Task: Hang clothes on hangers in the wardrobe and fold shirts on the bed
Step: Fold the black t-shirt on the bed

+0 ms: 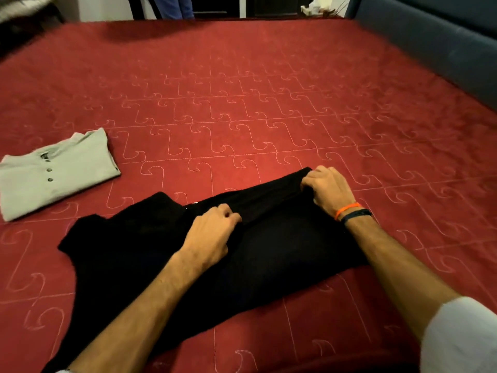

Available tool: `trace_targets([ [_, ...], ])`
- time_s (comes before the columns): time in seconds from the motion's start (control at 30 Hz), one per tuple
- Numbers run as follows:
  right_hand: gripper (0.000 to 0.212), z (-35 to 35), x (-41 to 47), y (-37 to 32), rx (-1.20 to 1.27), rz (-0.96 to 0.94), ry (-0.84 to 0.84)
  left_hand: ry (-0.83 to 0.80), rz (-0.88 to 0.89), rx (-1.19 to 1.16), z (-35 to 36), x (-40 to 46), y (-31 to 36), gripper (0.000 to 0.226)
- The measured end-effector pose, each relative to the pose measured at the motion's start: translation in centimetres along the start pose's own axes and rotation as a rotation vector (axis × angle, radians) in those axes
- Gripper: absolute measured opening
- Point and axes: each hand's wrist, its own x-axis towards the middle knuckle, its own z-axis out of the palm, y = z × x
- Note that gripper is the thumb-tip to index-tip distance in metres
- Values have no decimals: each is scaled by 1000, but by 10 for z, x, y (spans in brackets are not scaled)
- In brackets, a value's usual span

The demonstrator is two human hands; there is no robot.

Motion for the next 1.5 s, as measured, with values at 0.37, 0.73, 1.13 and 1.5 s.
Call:
trace_targets([
  [0.37,19,2,-16,-9,82,155,15,-87,-83,-171,3,-7,0,53],
  [0.73,95,38,-4,-68,236,49,-322,137,-109,-149,66,33,-2,94],
  [1.13,94,45,-4,-95,243,42,-256,131,-150,-50,68,33,0,96],
  [1.5,85,27,-7,-66,236,340,-222,78,-157,-183,53,33,2,100],
])
